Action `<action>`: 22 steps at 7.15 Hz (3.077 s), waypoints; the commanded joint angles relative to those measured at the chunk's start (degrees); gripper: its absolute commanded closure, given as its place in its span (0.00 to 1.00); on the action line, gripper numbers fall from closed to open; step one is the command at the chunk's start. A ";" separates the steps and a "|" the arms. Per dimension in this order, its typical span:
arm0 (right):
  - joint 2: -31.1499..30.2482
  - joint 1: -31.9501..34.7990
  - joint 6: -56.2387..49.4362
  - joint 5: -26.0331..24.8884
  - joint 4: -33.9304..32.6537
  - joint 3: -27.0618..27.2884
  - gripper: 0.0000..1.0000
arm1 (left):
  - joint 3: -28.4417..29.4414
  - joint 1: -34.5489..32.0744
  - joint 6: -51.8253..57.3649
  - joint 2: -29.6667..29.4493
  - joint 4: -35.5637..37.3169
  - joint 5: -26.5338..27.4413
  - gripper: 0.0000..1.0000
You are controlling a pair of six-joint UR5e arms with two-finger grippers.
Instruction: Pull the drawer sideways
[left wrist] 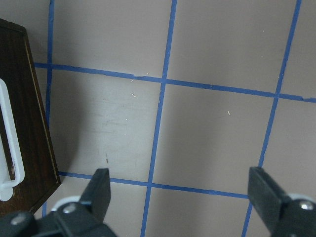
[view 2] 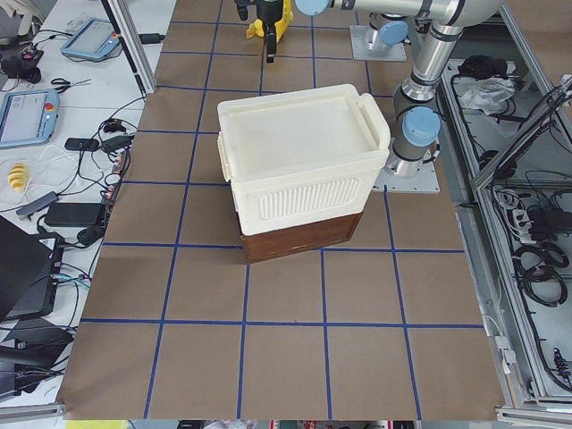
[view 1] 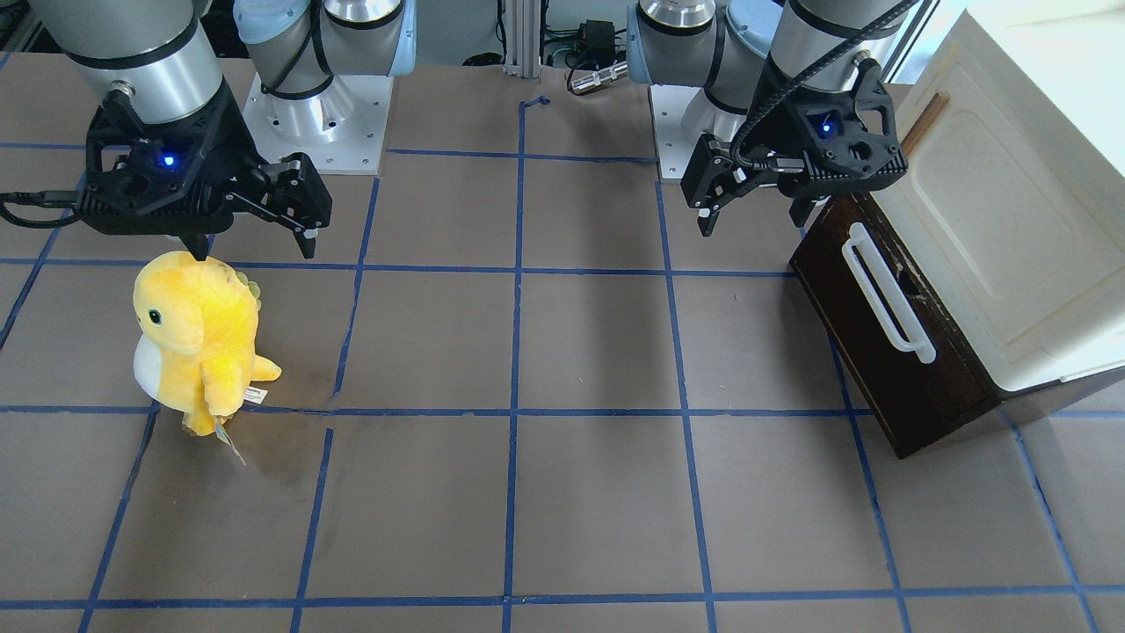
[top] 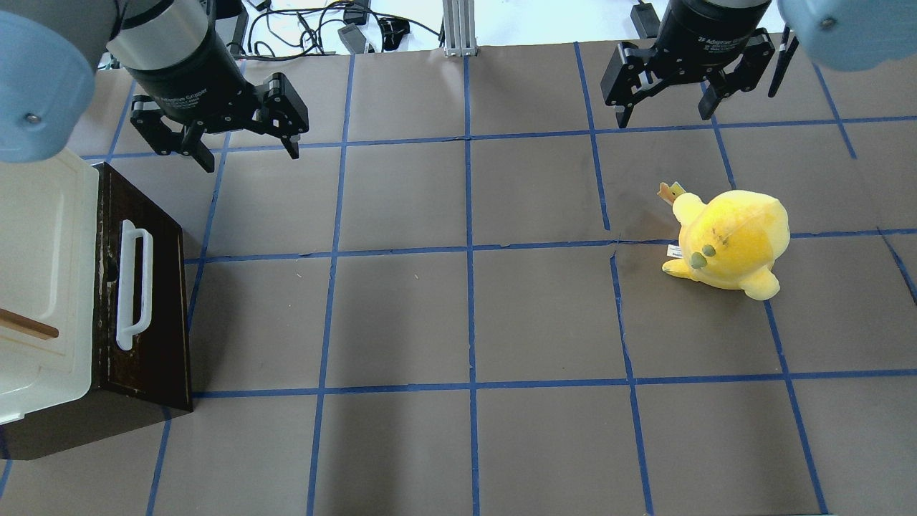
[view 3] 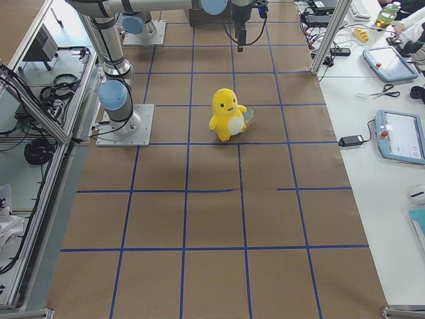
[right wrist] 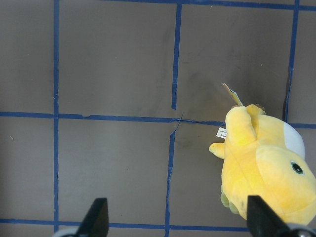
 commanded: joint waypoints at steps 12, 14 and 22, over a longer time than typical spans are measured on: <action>0.00 0.00 0.00 0.00 0.00 0.00 0.00 | 0.05 -0.05 0.06 0.28 0.00 -0.01 0.00; 0.00 0.00 0.00 0.00 0.00 0.00 0.00 | -0.03 -0.13 -0.03 -1.46 0.00 -0.01 0.00; 0.00 0.00 0.00 0.00 0.00 0.00 0.00 | -9.95 -6.35 -7.22 -13.86 -0.61 35.86 0.00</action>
